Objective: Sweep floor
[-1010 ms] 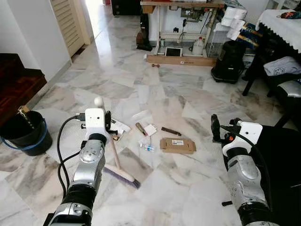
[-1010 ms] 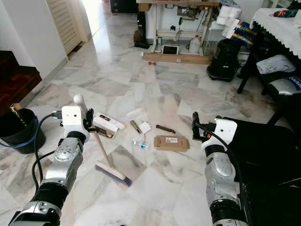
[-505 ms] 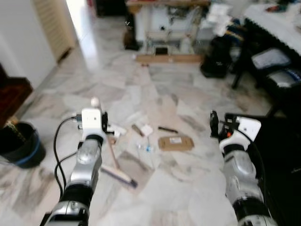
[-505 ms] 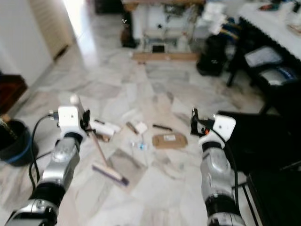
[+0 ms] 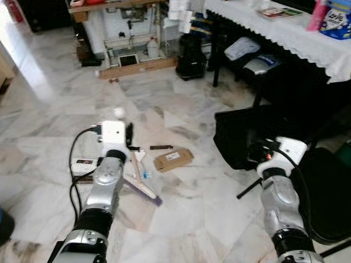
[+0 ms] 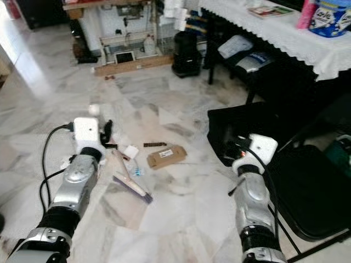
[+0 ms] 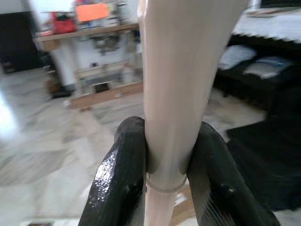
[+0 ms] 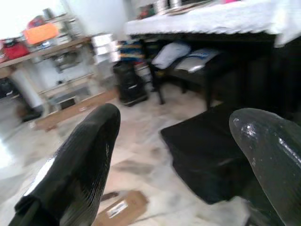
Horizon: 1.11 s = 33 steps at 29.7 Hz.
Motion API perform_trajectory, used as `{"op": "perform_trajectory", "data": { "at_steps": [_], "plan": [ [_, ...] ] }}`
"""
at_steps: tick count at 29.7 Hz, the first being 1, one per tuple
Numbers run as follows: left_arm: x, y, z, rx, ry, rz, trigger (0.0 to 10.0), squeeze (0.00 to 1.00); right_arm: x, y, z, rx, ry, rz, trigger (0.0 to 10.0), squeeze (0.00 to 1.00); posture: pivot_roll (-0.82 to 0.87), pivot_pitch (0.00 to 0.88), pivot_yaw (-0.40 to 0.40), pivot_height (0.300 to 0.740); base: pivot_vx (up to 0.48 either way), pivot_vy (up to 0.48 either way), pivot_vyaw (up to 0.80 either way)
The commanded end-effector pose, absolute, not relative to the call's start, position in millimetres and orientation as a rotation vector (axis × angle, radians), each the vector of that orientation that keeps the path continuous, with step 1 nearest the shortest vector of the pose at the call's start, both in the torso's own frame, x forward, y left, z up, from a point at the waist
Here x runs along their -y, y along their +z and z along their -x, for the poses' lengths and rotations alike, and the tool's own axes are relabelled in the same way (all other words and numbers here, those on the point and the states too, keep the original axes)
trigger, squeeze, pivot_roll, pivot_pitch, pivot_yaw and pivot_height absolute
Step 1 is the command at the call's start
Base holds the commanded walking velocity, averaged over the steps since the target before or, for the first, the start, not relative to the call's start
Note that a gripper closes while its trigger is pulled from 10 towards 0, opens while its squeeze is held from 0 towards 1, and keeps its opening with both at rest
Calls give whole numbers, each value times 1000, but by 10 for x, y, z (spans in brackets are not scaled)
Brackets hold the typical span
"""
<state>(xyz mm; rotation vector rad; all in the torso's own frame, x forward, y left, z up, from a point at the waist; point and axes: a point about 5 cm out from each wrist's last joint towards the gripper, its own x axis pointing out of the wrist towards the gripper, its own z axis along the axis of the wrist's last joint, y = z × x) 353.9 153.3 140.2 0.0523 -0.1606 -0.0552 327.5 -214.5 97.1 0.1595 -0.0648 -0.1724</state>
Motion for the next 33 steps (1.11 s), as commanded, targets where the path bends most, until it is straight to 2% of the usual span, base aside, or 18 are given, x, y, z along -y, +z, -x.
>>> {"op": "perform_trajectory", "data": {
  "at_steps": [1, 10, 17, 33],
  "plan": [
    [-1517, 1561, -3575, 228, -82, -42, 10000, 0, 2106, 975, -3290, 64, -168, -162, 10000, 0, -91, 0, 85, 740, 0, 0, -800],
    [-1487, 1580, -3583, 231, -130, -40, 10000, 0, 2103, 969, -3289, 60, -173, -139, 10000, 0, -94, 0, 92, 740, 0, 0, -800],
    [-1498, 1571, -3582, 228, -143, -38, 10000, 0, 2090, 953, -3284, 54, -169, -124, 10000, 0, -95, 0, 94, 740, 0, -437, -800],
    [-1478, 1569, -3582, 231, -187, -26, 10000, 0, 2081, 955, -3294, 53, -159, -108, 10000, 0, -102, 0, 94, 740, 0, 0, -800]
  ]
}}
